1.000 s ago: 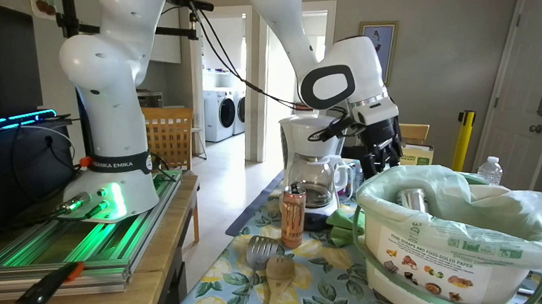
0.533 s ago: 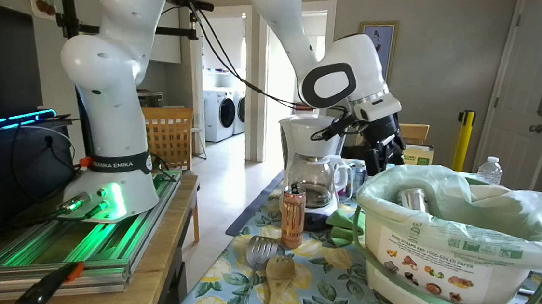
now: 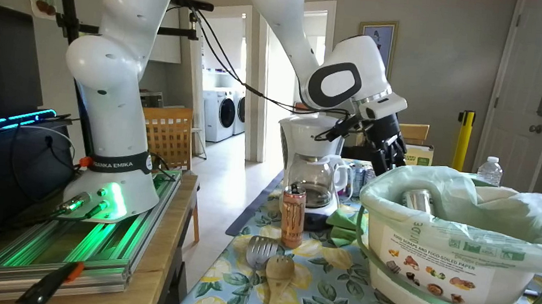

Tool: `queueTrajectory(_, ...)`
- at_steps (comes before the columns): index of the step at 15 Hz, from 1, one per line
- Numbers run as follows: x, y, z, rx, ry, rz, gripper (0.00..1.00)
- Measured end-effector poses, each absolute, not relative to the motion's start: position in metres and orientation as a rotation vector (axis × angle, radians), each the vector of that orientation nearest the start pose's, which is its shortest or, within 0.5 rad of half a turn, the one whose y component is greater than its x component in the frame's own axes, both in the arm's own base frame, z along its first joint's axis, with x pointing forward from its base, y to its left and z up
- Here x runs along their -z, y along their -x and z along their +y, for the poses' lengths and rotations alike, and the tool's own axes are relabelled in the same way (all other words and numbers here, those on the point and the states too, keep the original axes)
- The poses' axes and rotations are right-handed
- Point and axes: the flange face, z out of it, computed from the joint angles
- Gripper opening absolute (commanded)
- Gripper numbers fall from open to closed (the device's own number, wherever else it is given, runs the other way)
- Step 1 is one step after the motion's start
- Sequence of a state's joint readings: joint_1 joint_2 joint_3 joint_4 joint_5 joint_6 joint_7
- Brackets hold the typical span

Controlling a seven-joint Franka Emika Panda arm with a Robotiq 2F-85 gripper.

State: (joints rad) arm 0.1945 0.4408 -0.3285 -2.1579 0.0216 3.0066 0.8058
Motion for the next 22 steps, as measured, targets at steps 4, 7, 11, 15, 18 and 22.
queueTrajectory(4,-0.245,-0.603,-0.073,0.687,2.775,1.301,0.88)
queueTrajectory(7,-0.244,-0.601,-0.073,0.682,2.808,1.273,0.94)
queueTrajectory(11,-0.237,-0.588,-0.085,0.657,2.852,1.263,0.99)
queueTrajectory(15,-0.228,-0.565,-0.112,0.612,2.892,1.294,0.99)
queueTrajectory(18,-0.217,-0.543,-0.136,0.568,2.924,1.334,1.0)
queueTrajectory(22,-0.211,-0.522,-0.159,0.54,2.944,1.383,1.0)
